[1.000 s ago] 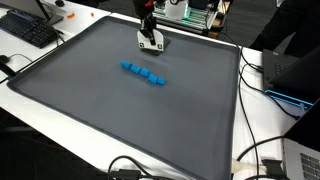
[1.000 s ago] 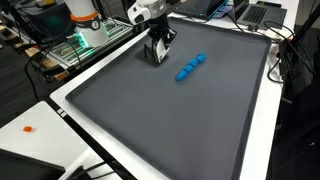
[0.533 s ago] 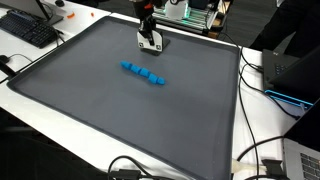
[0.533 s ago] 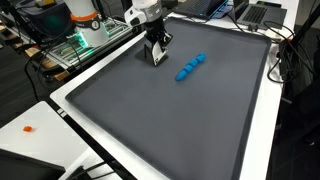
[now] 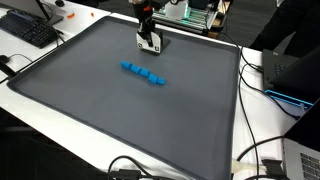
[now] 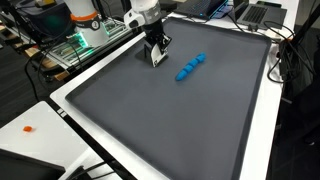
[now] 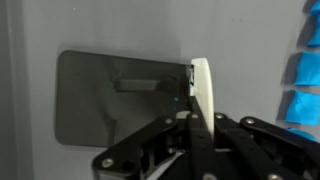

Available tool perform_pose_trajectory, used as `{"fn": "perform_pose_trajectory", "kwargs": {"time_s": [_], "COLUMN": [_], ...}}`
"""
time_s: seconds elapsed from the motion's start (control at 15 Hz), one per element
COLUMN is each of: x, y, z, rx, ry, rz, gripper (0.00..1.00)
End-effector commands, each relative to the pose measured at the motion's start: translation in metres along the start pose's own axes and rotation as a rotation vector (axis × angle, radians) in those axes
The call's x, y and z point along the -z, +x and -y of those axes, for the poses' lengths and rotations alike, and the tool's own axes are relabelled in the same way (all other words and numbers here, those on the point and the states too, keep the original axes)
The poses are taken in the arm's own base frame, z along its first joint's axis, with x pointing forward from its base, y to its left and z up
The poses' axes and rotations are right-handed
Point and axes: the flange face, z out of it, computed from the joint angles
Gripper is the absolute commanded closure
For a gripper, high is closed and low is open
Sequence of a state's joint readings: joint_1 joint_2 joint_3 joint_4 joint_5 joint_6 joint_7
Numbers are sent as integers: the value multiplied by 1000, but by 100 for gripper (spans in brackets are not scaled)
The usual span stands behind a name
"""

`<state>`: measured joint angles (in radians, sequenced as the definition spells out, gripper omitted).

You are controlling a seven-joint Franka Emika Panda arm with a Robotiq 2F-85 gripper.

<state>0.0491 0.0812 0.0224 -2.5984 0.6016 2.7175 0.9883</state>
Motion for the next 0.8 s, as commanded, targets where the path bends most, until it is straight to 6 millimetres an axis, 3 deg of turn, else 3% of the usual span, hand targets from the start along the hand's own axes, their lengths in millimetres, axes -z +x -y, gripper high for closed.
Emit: {"fn": "perform_pose_trajectory", "kwargs": {"time_s": [0.0, 0.6, 0.67, 0.73], "x": [-7, -11, -10, -8], "y": [2, 2, 3, 3], "z": [-5, -4, -5, -5], "rx": [-25, -24, -27, -23], "ry": [3, -10, -7, -2], "rz": [-1, 7, 4, 3], "gripper": [99, 99, 71, 71]}}
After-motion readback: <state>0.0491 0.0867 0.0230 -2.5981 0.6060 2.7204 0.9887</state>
